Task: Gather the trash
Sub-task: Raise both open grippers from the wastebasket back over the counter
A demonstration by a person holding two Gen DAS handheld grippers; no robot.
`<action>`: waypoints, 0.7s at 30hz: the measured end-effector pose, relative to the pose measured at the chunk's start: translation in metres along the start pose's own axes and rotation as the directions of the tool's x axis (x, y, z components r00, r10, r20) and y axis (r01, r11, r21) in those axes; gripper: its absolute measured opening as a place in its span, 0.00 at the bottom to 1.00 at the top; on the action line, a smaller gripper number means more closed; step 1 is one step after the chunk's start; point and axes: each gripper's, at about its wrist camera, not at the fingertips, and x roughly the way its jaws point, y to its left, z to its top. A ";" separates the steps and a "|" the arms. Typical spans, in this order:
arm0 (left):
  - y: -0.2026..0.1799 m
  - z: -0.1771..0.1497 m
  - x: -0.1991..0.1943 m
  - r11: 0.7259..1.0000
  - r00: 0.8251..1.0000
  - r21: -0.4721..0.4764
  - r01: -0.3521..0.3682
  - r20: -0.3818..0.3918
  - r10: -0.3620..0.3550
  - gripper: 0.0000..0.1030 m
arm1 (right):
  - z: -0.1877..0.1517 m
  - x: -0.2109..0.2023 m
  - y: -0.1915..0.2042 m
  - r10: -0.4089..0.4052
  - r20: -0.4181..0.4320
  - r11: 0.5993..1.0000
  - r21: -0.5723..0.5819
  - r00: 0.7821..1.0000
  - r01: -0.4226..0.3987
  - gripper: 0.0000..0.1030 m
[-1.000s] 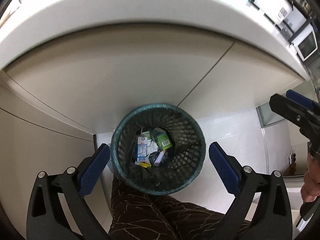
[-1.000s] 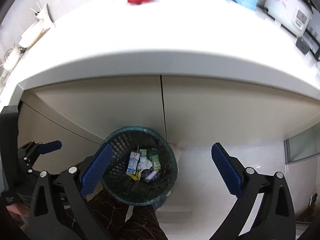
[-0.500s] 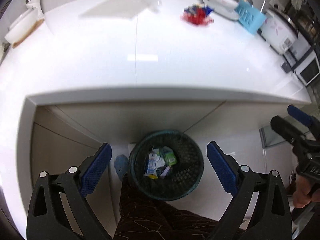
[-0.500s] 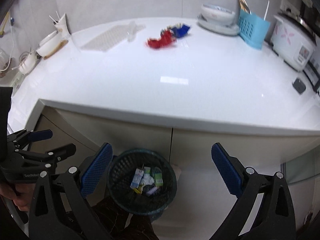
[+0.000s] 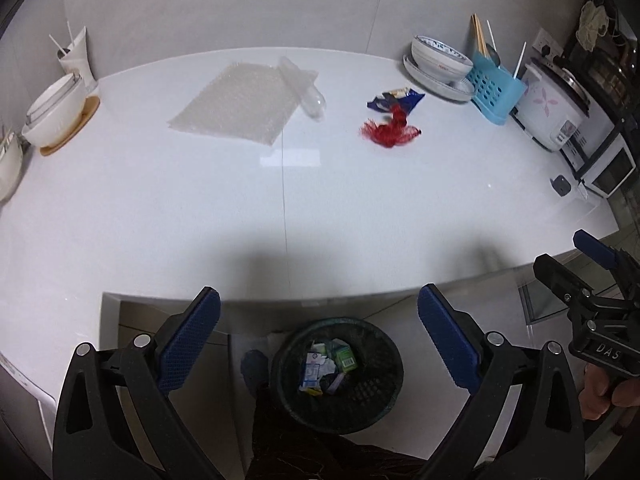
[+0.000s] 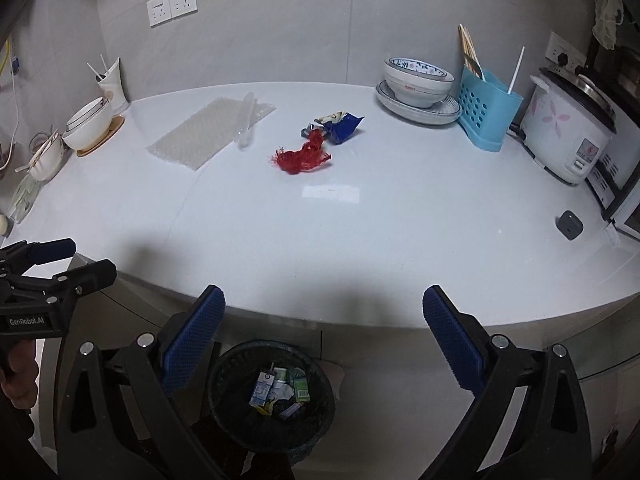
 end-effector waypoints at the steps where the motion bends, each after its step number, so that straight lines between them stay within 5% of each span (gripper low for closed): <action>1: 0.001 0.003 -0.001 1.000 1.000 -0.002 0.000 0.005 0.000 0.94 | 0.004 0.000 0.001 -0.001 0.004 1.000 -0.002 1.000 0.001 0.92; 21: 0.016 0.112 -0.006 0.999 1.000 -0.035 -0.010 0.020 0.011 0.94 | 0.113 0.016 0.008 -0.038 0.034 0.999 0.023 0.999 0.037 0.92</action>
